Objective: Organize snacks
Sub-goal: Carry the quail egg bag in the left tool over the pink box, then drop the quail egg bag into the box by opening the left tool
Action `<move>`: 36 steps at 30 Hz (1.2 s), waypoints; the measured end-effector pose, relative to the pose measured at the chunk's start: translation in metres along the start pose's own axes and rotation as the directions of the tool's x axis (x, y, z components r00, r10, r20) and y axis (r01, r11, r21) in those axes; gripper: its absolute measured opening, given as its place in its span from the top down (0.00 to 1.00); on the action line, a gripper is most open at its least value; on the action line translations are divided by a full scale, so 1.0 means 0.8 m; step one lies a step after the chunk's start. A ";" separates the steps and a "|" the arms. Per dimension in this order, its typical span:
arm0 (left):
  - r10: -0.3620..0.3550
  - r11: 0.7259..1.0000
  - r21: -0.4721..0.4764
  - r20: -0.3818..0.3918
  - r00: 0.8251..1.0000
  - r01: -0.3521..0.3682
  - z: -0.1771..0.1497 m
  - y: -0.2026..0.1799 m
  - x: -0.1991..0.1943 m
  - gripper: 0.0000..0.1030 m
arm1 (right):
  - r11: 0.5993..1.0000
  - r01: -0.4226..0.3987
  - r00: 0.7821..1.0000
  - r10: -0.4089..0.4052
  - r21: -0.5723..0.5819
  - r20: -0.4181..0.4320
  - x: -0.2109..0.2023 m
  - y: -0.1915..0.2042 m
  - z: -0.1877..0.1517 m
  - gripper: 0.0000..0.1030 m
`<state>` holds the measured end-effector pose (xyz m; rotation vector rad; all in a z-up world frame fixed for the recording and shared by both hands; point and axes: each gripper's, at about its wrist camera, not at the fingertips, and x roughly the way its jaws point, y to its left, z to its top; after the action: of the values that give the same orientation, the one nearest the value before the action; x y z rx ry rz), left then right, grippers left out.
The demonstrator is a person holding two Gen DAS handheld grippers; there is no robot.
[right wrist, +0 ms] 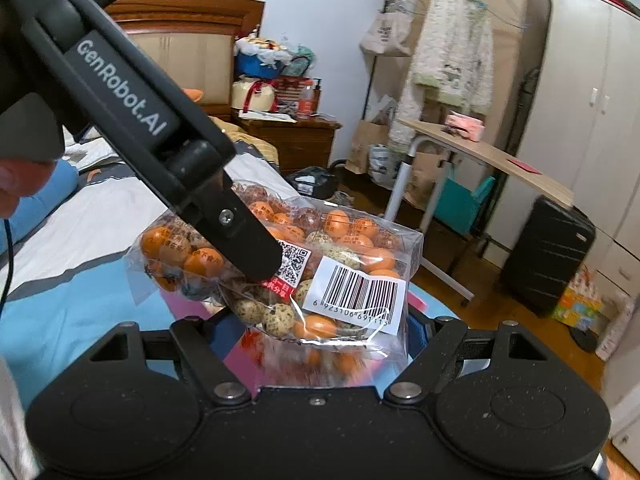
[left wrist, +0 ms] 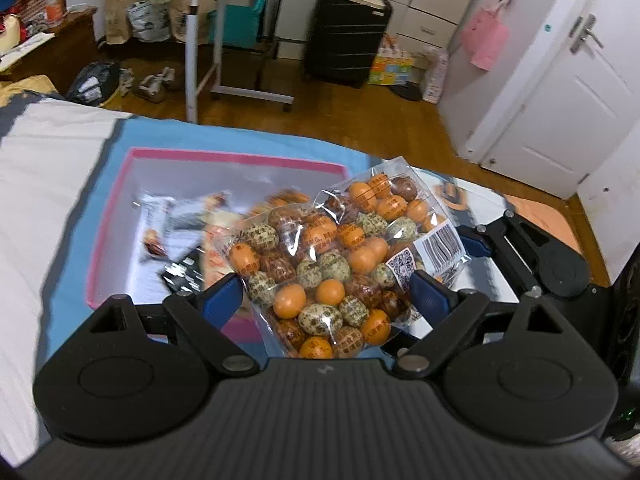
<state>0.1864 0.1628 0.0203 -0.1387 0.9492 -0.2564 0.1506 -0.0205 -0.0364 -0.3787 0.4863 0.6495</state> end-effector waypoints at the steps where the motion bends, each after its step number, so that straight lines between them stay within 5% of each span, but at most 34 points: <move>1: 0.013 1.000 0.006 -0.008 1.000 -0.013 0.005 0.009 0.005 0.12 | 1.000 -0.008 1.000 0.008 -0.005 -0.006 0.014 0.002 0.006 0.20; 14: 0.033 0.998 -0.059 -0.040 0.999 -0.036 0.016 0.118 0.078 0.12 | 0.994 -0.088 0.982 0.097 0.060 -0.163 0.130 0.023 0.027 0.20; 22: 0.097 0.994 -0.055 -0.013 0.995 -0.097 0.014 0.141 0.088 0.12 | 0.979 -0.151 0.957 0.179 0.135 -0.227 0.171 0.028 0.039 0.17; 26: 0.166 0.976 -0.142 -0.011 0.986 -0.165 0.018 0.166 0.090 0.13 | 0.973 -0.217 0.933 0.231 0.079 -0.275 0.188 0.038 0.042 0.16; 36: 0.169 0.985 -0.040 0.136 0.976 -0.165 0.006 0.116 0.042 0.11 | 0.959 -0.197 0.973 0.166 -0.203 -0.161 0.078 0.051 0.039 0.09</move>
<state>0.2232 0.2428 -0.0246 -0.1002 0.8206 -0.0766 0.1766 0.0544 -0.0515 -0.5955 0.5928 0.8619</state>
